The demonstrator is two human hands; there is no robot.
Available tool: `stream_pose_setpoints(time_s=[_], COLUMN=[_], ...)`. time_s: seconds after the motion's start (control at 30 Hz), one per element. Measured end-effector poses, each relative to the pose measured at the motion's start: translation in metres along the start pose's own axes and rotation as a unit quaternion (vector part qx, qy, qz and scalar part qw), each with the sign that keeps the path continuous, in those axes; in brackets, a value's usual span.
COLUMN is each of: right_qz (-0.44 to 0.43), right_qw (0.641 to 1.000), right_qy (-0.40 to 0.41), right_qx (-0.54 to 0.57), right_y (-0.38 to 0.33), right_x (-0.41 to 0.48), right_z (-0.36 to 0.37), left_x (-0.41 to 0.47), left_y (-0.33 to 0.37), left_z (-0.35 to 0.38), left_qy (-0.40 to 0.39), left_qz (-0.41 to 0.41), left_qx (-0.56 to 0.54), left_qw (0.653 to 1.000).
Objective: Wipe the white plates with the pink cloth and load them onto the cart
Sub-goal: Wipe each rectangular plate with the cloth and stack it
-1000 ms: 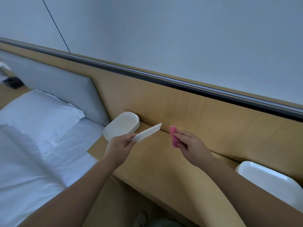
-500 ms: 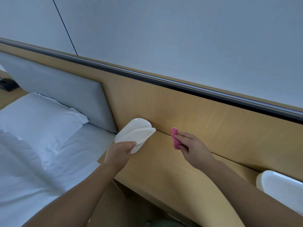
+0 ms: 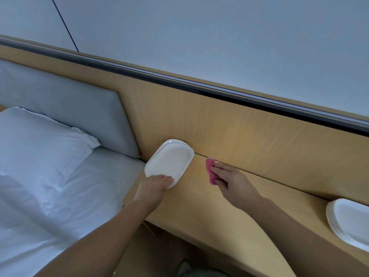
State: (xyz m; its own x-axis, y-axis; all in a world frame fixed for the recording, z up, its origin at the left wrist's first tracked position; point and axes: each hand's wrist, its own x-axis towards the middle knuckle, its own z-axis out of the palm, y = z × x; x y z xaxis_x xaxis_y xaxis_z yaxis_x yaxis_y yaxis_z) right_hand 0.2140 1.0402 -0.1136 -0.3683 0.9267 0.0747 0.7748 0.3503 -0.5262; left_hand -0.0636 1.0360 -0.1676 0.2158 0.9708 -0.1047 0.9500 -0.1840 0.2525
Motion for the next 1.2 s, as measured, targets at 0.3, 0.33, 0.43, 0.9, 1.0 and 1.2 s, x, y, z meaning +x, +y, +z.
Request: stream_pose_setpoints(time_s=[0.3,0.33,0.43,0.9,1.0,1.2], right_qz=[0.034,0.035,0.036,0.096,0.121,0.176], right_qw=[0.999,0.999,0.999,0.995,0.991,0.977], right_qy=[-0.016,-0.018,-0.02,0.025,0.058,0.123], right_qx=[-0.006,-0.004,0.0,0.0,0.0,0.005], right_y=[0.005,0.005,0.006,0.033,0.046,0.083], right_x=[0.001,0.0,-0.002,-0.035,-0.06,-0.126], right_z=[0.004,0.004,0.005,-0.008,-0.019,-0.042], left_x=[0.011,0.012,0.016,0.036,0.046,0.067], left_y=[-0.015,-0.016,-0.018,0.048,0.081,0.158], left_z=[0.023,0.026,0.03,0.021,0.026,0.042], left_qy=[-0.062,-0.062,-0.063,0.046,0.042,0.035], left_qz=[-0.017,-0.018,-0.015,0.122,0.165,0.272], left_qx=[0.0,-0.006,-0.006,-0.017,-0.027,-0.039], left_qw=[0.998,0.998,0.998,0.991,0.985,0.961])
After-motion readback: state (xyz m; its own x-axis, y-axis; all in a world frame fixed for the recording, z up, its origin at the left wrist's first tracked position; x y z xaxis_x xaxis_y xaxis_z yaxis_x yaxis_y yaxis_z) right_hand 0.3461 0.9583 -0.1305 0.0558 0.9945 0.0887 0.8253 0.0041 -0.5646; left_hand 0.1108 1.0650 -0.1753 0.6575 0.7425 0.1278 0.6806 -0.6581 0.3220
